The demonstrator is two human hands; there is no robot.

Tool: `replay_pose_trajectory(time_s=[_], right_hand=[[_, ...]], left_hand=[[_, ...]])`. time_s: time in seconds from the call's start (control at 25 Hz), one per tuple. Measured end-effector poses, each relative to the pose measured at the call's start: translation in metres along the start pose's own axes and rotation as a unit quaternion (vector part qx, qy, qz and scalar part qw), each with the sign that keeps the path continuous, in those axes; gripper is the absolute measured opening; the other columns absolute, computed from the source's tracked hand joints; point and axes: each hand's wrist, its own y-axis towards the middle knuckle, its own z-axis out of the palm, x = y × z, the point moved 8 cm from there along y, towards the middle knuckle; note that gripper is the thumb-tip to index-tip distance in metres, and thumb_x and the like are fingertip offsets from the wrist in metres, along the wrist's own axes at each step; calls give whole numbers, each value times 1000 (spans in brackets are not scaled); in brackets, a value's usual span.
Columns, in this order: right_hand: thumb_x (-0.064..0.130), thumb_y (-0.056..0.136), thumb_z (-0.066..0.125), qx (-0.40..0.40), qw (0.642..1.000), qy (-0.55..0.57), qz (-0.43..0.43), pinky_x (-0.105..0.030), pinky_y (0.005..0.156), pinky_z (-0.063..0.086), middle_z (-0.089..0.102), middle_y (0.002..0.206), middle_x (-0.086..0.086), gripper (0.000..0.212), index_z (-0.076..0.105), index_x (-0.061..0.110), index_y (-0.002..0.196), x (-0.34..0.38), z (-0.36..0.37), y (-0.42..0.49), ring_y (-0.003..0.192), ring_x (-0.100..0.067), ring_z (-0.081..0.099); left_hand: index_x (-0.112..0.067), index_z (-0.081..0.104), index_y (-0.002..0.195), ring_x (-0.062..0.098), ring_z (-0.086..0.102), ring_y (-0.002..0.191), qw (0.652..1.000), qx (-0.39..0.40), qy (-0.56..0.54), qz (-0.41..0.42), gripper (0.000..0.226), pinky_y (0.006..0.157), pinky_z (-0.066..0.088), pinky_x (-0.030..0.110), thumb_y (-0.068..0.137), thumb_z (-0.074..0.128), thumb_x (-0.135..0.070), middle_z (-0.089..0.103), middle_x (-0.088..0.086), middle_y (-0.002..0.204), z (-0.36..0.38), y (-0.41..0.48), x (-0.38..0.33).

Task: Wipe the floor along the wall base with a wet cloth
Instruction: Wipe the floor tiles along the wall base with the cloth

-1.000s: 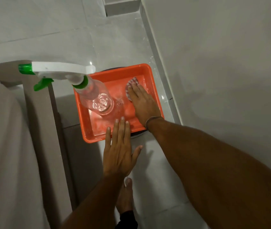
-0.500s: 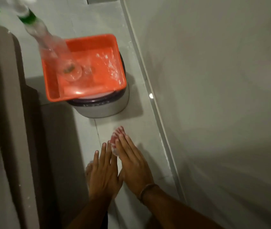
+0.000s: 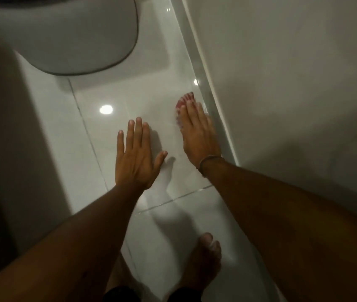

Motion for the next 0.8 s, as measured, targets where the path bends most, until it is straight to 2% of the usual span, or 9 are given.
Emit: replay_pose_trajectory(time_s=[0.08, 0.16, 0.28, 0.4, 0.64, 0.8], right_hand=[[32, 112, 41, -32, 998, -40, 26, -53, 134, 15, 12, 178, -17, 67, 10, 8, 167, -11, 16, 7, 166, -36, 10], [36, 112, 36, -71, 996, -55, 3, -53, 135, 16, 13, 177, -19, 68, 11, 5, 166, -6, 26, 13, 165, -37, 11], [36, 112, 33, -99, 992, -57, -50, -53, 136, 19, 17, 176, -22, 65, 17, 2, 165, 4, 38, 33, 165, -39, 13], [33, 113, 37, -104, 990, -62, -74, -54, 136, 21, 23, 174, -24, 62, 22, -1, 164, 5, 50, 45, 164, -41, 17], [21, 113, 34, -124, 992, -34, -2, -53, 135, 23, 26, 173, -25, 56, 25, -2, 163, -20, 45, 54, 163, -42, 17], [19, 112, 35, -115, 992, -48, 4, -50, 136, 22, 22, 175, -23, 57, 22, 0, 164, -33, 45, 50, 164, -40, 16]], left_hand=[[-5, 7, 175, 37, 0, 172, 1000, -12, -2, -5, 94, 138, -1, 58, 108, 22, -69, 3, 19, 185, 25, 17, 14], [-8, 1, 175, 36, -6, 172, 1000, -25, -5, -5, 87, 138, -2, 60, 110, 21, -64, -3, 18, 186, 50, 25, 24], [-14, -6, 176, 32, -12, 172, 997, -79, -18, -6, 83, 137, -6, 59, 111, 21, -60, -12, 13, 186, 69, 24, 26], [-15, -1, 176, 30, -9, 173, 993, -113, -21, -5, 82, 138, -4, 59, 110, 20, -58, -9, 11, 187, 75, 24, 30], [-14, 4, 176, 31, -6, 173, 992, -128, -6, -4, 82, 138, -5, 56, 110, 26, -56, -3, 14, 187, 75, 23, 29], [-14, 3, 176, 30, -6, 173, 990, -141, -10, 3, 82, 138, -3, 57, 110, 26, -56, -3, 13, 187, 76, 22, 30]])
